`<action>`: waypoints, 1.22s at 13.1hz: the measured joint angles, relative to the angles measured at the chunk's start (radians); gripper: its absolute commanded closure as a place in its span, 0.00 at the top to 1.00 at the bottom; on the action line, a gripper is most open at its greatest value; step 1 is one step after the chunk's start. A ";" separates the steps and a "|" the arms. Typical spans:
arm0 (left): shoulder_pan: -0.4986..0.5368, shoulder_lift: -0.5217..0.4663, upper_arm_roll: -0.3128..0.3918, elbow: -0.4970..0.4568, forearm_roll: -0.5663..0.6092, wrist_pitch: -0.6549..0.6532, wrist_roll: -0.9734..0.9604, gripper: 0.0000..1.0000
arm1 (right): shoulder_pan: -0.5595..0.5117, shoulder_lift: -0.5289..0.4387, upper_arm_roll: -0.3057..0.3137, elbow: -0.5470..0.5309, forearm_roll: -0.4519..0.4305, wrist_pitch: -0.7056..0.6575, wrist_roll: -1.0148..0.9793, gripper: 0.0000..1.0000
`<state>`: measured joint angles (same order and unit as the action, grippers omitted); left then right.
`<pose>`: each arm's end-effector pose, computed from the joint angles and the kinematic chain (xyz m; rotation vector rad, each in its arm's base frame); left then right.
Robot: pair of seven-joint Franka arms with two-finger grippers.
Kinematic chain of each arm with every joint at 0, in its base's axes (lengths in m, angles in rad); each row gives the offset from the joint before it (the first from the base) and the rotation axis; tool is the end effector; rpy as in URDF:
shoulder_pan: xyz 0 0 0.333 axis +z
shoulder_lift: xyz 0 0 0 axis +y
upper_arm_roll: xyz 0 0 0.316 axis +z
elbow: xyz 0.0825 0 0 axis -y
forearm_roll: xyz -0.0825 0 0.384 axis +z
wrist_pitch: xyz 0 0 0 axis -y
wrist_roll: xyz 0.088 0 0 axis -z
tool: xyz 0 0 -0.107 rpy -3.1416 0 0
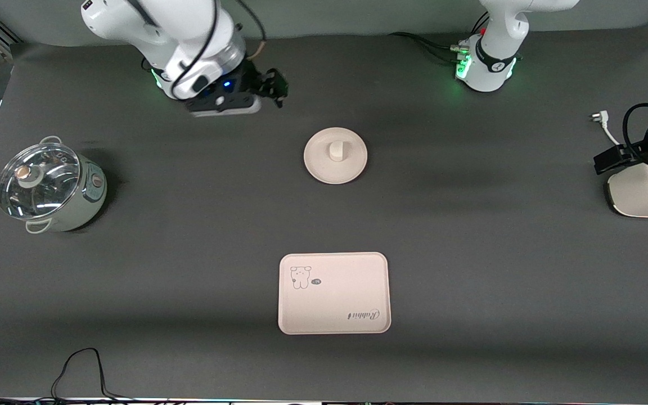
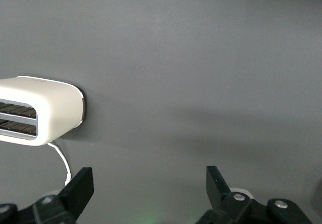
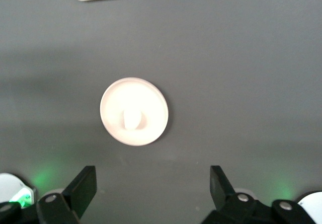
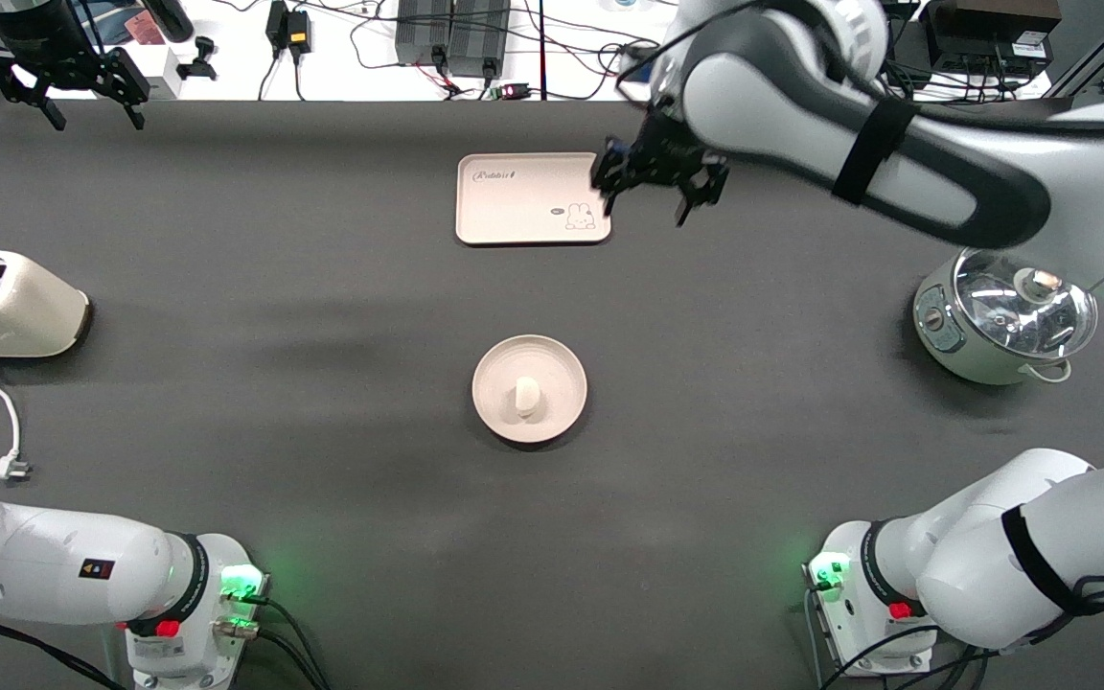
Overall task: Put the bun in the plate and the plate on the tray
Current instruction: 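Withdraw the left gripper while the right gripper moves toward the plate, then lower the right gripper to the plate rim and grip it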
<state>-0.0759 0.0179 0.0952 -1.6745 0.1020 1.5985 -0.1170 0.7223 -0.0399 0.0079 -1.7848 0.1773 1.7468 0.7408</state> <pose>0.5566 0.0210 0.5686 -3.0245 -0.1950 0.1345 0.3997 0.3792 0.5613 -3.0055 0.0625 0.1741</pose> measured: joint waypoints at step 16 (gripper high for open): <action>0.079 0.029 -0.059 0.010 -0.008 -0.005 0.000 1.00 | 0.115 -0.055 0.041 -0.494 0.000 0.551 0.067 1.00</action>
<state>0.0033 0.0472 0.0364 -1.6642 0.0936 1.5934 -0.1170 0.8377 -0.0946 0.0492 -2.2783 0.1775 2.2981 0.8080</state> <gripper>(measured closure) 0.000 0.000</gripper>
